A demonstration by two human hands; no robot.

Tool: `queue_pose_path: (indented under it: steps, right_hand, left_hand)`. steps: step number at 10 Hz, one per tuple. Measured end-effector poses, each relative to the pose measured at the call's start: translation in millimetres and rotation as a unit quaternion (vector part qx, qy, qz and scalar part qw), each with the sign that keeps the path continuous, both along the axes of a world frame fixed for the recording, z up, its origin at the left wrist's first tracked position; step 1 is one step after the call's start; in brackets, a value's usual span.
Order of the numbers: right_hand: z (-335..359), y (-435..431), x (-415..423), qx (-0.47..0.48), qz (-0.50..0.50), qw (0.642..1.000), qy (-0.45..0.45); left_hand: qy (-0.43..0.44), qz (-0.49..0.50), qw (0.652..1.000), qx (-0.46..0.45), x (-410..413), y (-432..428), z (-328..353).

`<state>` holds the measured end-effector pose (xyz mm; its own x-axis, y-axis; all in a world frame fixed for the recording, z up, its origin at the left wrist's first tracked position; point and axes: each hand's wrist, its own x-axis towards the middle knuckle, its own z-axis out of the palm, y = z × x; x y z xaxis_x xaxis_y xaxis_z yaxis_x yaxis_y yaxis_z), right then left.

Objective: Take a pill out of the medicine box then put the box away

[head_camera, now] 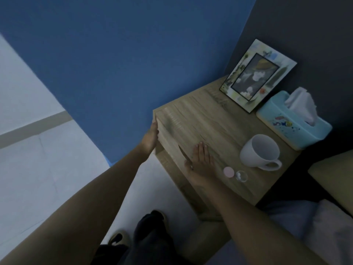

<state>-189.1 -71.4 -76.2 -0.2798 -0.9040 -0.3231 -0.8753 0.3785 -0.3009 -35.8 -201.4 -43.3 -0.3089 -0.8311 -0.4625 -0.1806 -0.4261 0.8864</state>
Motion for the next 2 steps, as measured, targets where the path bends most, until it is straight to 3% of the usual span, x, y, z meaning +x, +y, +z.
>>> queue_pose_path:
  steps: [1,2]
  right_hand:
    - [37.7,0.1,3.4,0.025,0.028,0.999,-0.010]
    - [67.8,5.7,16.1,0.003,0.058,0.998,-0.039]
  left_hand:
    - [-0.148,-0.042,0.985,-0.080,34.4,25.5,32.1]
    - [-0.236,-0.053,0.964,-0.107,57.1,42.2,57.0]
